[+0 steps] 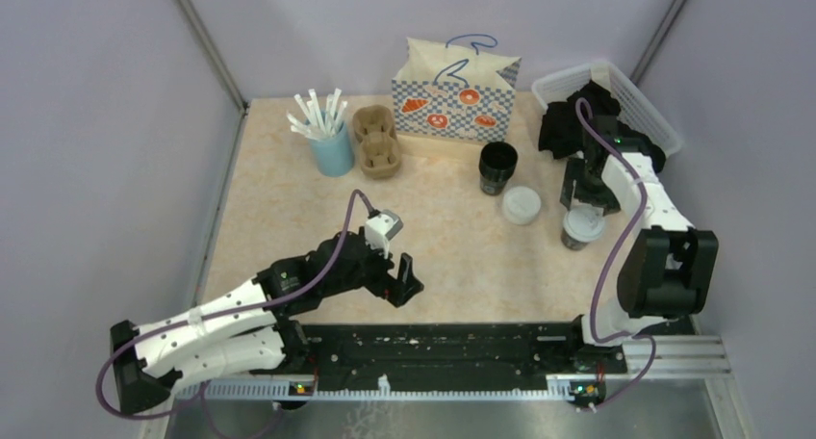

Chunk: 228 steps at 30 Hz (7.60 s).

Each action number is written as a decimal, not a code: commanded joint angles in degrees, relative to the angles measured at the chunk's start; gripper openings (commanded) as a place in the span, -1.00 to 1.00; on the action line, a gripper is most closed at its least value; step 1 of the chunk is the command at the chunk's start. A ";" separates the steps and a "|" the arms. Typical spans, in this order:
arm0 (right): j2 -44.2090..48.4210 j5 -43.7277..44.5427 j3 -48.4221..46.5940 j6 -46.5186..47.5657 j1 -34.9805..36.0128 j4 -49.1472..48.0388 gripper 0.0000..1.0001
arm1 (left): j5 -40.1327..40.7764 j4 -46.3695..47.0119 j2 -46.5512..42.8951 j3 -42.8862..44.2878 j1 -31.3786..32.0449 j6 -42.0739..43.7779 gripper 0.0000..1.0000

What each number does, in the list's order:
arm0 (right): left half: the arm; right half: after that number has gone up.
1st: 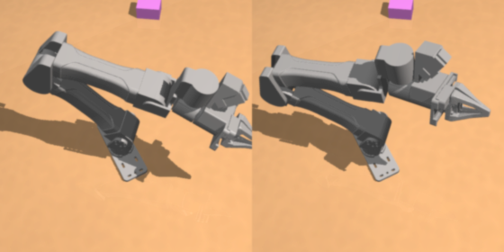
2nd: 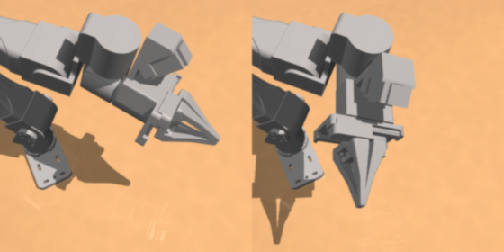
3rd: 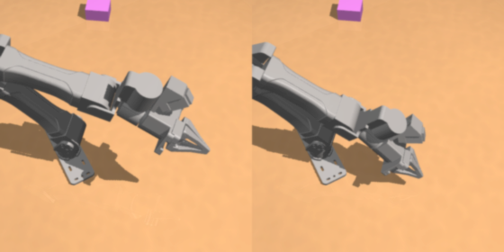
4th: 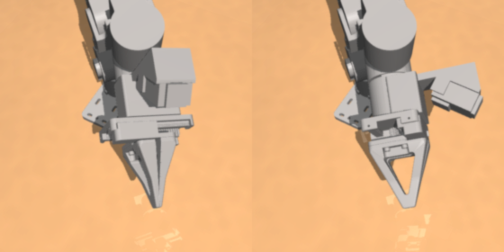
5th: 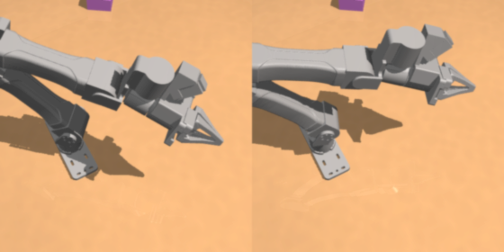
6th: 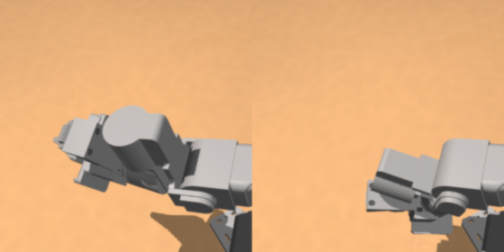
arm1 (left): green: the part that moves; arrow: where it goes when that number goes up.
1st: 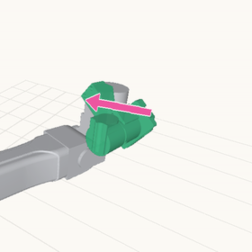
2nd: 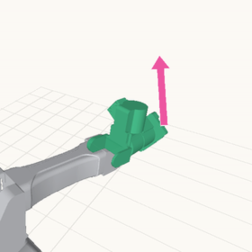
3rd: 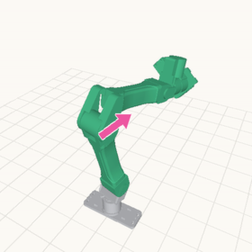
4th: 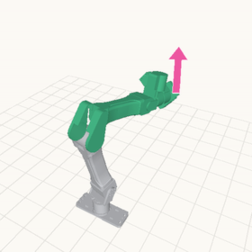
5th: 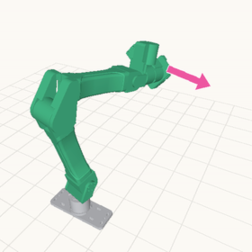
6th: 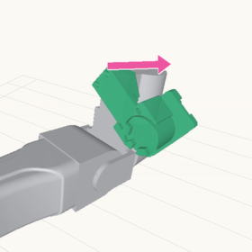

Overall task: Pack the takeout coffee
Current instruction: Place the coffee cup at the center of the board, then pick up the coffee cup.

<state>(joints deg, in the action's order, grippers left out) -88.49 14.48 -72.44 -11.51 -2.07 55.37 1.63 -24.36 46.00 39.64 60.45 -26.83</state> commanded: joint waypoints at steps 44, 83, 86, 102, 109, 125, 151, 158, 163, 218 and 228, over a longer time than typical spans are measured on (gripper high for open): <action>-24.32 7.62 -37.02 0.48 22.32 -1.39 -0.42 | 3.13 0.15 11.37 13.45 -3.87 8.96 0.97; -23.87 5.57 -34.46 1.49 23.05 -1.66 -0.54 | 1.27 0.50 10.61 12.92 -5.04 9.00 0.97; -23.35 5.79 -34.18 1.49 23.07 -1.44 -0.54 | 1.34 0.50 10.41 12.84 -5.07 8.99 0.97; -21.95 6.63 -33.80 2.75 23.00 -1.97 -0.66 | 0.74 0.75 10.59 12.83 -5.07 8.57 0.97; -22.08 5.74 -33.64 2.89 23.03 -1.87 -0.91 | 0.59 1.26 10.62 12.66 -5.07 7.95 0.97; -21.80 5.85 -34.02 3.31 23.02 -1.17 -0.88 | 0.13 2.11 9.77 11.66 -5.09 6.01 0.97; -21.12 7.77 -36.17 2.50 23.77 2.61 -1.00 | -0.37 2.16 10.24 12.14 -5.07 7.34 0.97; -16.70 2.91 -33.69 1.28 23.43 1.85 -1.00 | -0.40 2.15 9.42 11.55 -5.07 6.75 0.97; -14.03 0.19 -28.93 -0.08 22.54 -1.64 -1.00 | -0.57 2.29 9.02 11.16 -5.07 6.29 0.97; -13.67 1.08 -28.18 2.93 22.14 -1.56 -1.00 | -3.05 3.08 9.63 11.80 -5.11 6.88 0.97; -8.59 -6.27 -25.79 -2.09 18.31 -3.82 -1.00 | -2.95 3.16 9.90 11.91 -5.07 6.79 0.97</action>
<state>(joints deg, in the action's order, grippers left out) -102.08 11.81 -98.32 -11.16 18.15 53.32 -1.23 -23.99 55.42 50.85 55.55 -20.84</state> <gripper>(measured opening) 0.009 0.987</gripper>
